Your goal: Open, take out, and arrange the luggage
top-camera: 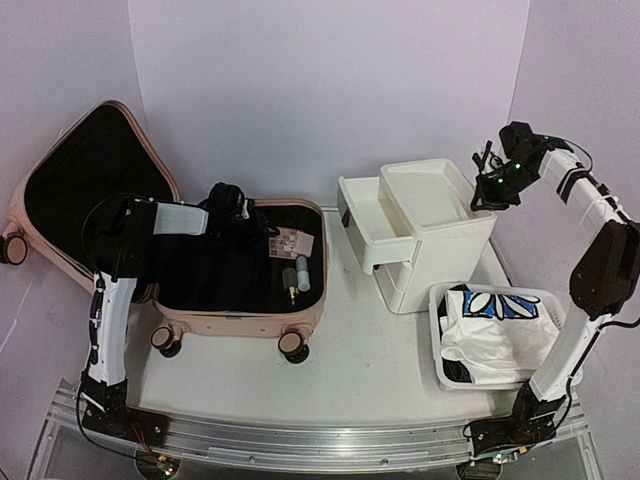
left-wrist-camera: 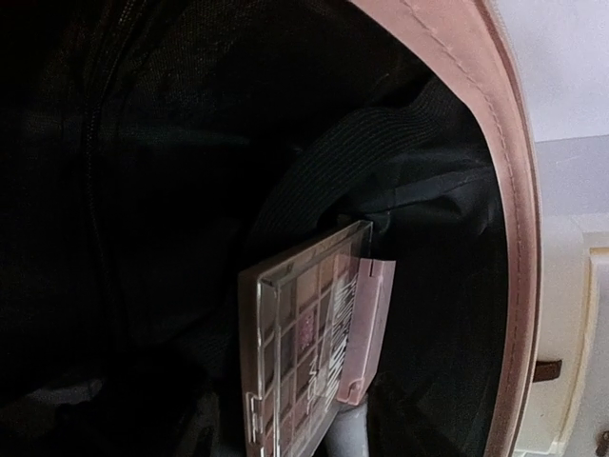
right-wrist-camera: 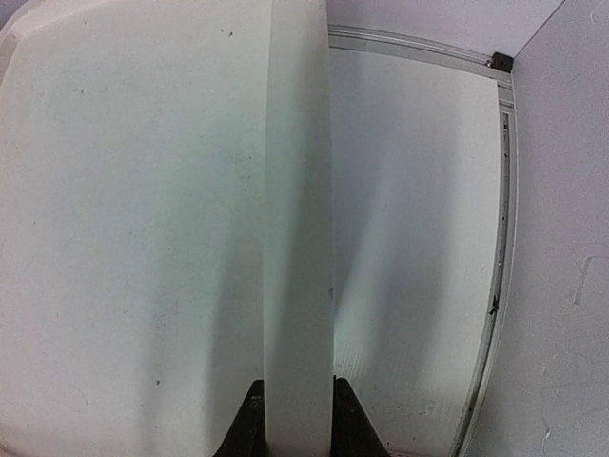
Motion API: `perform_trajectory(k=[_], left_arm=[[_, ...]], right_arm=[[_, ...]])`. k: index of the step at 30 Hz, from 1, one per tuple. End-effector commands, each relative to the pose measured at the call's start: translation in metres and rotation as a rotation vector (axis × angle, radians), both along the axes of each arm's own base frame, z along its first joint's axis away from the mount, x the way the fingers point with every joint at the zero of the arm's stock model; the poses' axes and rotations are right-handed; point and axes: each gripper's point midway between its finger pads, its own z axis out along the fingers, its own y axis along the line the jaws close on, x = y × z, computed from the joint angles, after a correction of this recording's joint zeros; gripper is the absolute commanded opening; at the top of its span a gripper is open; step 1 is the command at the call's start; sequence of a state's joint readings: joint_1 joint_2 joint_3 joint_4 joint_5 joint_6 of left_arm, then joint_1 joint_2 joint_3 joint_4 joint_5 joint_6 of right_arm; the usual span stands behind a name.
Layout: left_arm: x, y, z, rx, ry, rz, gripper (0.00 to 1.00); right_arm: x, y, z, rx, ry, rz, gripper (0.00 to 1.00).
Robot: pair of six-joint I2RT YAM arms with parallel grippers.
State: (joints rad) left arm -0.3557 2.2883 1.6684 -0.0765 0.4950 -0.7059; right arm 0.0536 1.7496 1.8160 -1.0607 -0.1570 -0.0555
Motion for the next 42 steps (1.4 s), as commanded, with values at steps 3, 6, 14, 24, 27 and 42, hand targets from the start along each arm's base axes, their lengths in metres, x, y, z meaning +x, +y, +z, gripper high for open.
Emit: perform_trajectory(k=[3, 6, 14, 24, 27, 42], left_arm=[[0.015, -0.017, 0.016, -0.055, -0.038, -0.007, 0.38], [0.014, -0.02, 0.017, -0.059, -0.038, -0.015, 0.33], [0.007, -0.021, 0.04, -0.066, -0.079, -0.045, 0.11], [-0.028, 0.024, 0.181, 0.013, -0.405, 0.007, 0.01], [-0.045, 0.028, 0.218, -0.057, -0.413, 0.034, 0.0], [-0.116, -0.103, 0.335, -0.521, -0.181, -0.03, 0.0]], right_arm=[[-0.013, 0.022, 0.02, 0.186, 0.007, -0.004, 0.0], [-0.012, 0.022, 0.02, 0.186, 0.007, -0.003, 0.0], [-0.011, 0.024, 0.017, 0.191, 0.011, -0.001, 0.0], [-0.015, 0.022, 0.015, 0.18, 0.008, -0.002, 0.0], [-0.015, 0.022, 0.014, 0.188, 0.008, -0.004, 0.0], [-0.015, 0.026, 0.011, 0.229, 0.002, -0.019, 0.0]])
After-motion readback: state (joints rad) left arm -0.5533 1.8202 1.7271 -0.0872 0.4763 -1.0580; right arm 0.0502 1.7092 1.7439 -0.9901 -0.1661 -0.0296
